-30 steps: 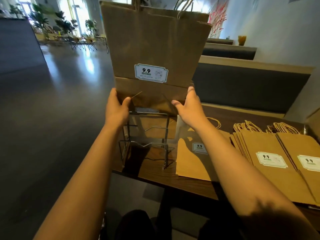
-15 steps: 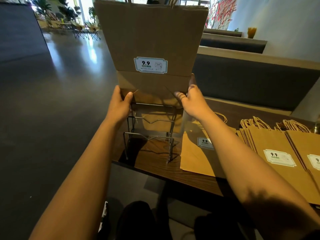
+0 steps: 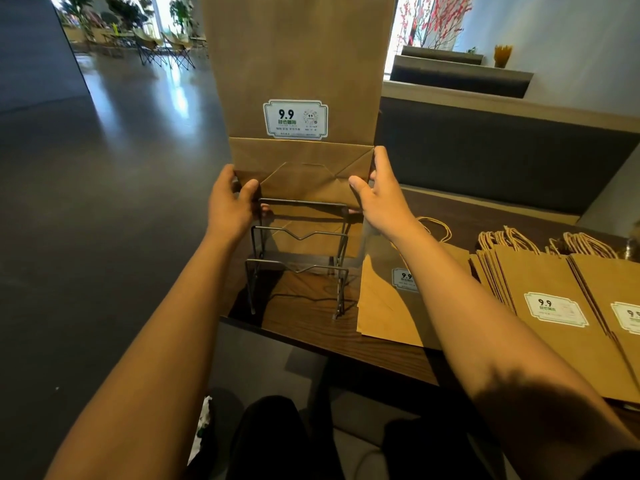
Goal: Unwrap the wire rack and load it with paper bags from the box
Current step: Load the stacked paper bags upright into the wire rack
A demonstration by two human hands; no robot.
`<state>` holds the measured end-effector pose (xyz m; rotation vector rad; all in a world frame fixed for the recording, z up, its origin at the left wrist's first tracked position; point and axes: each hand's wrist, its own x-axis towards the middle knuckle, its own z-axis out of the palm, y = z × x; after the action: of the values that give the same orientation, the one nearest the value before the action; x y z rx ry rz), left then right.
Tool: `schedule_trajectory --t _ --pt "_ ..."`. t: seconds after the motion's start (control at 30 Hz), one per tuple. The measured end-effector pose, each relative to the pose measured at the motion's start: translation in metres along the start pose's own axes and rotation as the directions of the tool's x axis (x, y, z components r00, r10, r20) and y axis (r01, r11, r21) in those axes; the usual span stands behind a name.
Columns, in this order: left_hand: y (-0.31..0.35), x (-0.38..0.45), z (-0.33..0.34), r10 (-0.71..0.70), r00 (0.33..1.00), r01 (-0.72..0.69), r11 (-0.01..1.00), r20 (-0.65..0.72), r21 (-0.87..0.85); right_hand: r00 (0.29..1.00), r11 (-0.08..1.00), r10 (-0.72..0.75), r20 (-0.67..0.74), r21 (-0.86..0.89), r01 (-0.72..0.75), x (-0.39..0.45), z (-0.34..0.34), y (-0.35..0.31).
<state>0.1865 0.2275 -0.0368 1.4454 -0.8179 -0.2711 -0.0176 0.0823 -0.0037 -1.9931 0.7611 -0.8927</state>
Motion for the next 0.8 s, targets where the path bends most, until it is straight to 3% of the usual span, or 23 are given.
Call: schedule_trajectory --t 0.3,0.5,0.63,0.7,0.8 --pt "-0.017 -0.003 -0.005 0.088 0.995 -0.067 0.945 -0.051 0.321 0.997 0.979 0.027 -0.075 -0.2 -0.042 -0.019 0.011 0.018" --pt "-0.038 -0.008 -0.012 -0.048 0.998 0.066 0.895 -0.051 0.441 0.995 0.893 0.012 -0.094 -0.447 -0.053 -0.025 0.016 0.029" --pt "-0.048 -0.01 -0.018 -0.156 0.988 0.124 0.833 0.014 0.539 0.992 0.79 0.122 -0.041 -0.601 -0.122 -0.03 0.018 0.047" --pt "-0.051 -0.012 -0.017 -0.178 0.984 0.138 0.836 0.024 0.531 0.986 0.771 0.159 -0.039 -0.62 -0.149 -0.036 0.019 0.052" --pt "-0.054 -0.018 -0.017 -0.279 0.96 0.241 0.876 0.03 0.417 0.983 0.837 0.152 -0.1 -0.516 -0.182 -0.039 0.021 0.061"
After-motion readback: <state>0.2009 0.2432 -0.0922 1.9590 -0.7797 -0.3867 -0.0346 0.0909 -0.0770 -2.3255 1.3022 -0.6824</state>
